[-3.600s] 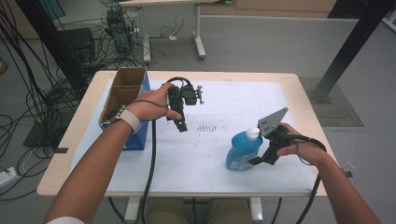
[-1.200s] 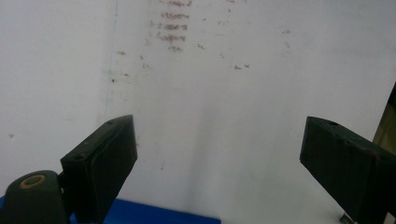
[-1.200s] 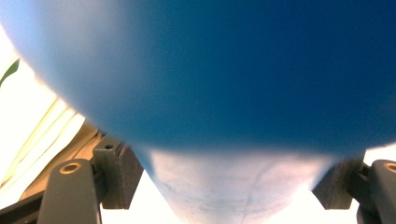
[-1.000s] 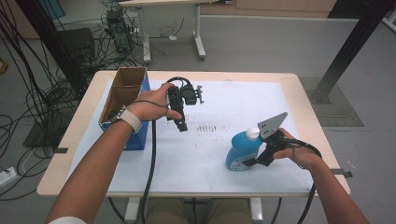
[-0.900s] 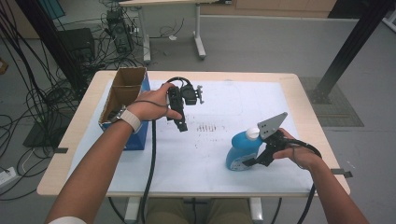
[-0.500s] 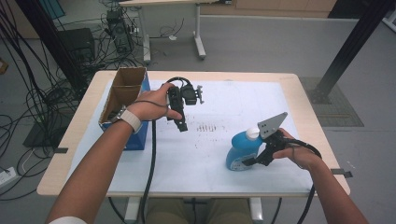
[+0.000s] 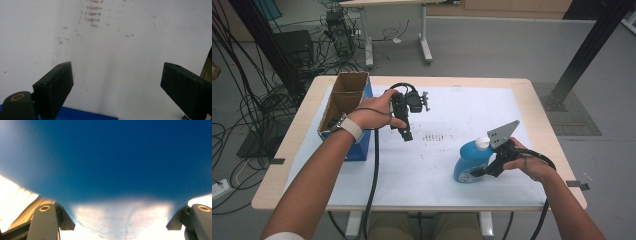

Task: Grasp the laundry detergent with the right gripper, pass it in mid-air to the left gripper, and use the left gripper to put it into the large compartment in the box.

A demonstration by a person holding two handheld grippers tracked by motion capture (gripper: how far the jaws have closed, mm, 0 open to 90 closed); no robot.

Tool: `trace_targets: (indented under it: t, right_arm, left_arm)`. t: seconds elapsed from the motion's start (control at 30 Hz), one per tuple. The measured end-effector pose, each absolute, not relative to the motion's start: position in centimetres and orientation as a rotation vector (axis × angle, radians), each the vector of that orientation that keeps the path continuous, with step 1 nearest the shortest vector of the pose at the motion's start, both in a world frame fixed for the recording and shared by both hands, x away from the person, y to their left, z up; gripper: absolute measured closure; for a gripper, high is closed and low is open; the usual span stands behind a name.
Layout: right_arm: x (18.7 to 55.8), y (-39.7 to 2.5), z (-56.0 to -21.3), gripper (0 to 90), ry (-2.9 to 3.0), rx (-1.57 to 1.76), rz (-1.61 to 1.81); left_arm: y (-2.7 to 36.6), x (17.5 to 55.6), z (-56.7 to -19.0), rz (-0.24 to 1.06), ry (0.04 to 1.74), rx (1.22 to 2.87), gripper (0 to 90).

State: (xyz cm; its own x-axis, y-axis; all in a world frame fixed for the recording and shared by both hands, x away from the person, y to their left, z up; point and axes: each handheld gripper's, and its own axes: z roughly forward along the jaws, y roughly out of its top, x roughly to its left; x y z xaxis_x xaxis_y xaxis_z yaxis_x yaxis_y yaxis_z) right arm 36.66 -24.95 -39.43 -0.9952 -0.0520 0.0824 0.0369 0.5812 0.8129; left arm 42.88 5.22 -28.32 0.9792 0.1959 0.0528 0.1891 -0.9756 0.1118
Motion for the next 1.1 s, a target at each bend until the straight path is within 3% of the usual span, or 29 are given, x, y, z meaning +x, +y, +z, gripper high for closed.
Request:
trace_targets:
  t: [1.1]
  right_arm:
    - [36.94,-25.09,-39.94,36.2,-2.657,-0.004,-1.432]
  left_arm:
    - [5.33,42.93,-28.45,0.097,0.294,3.021,11.8]
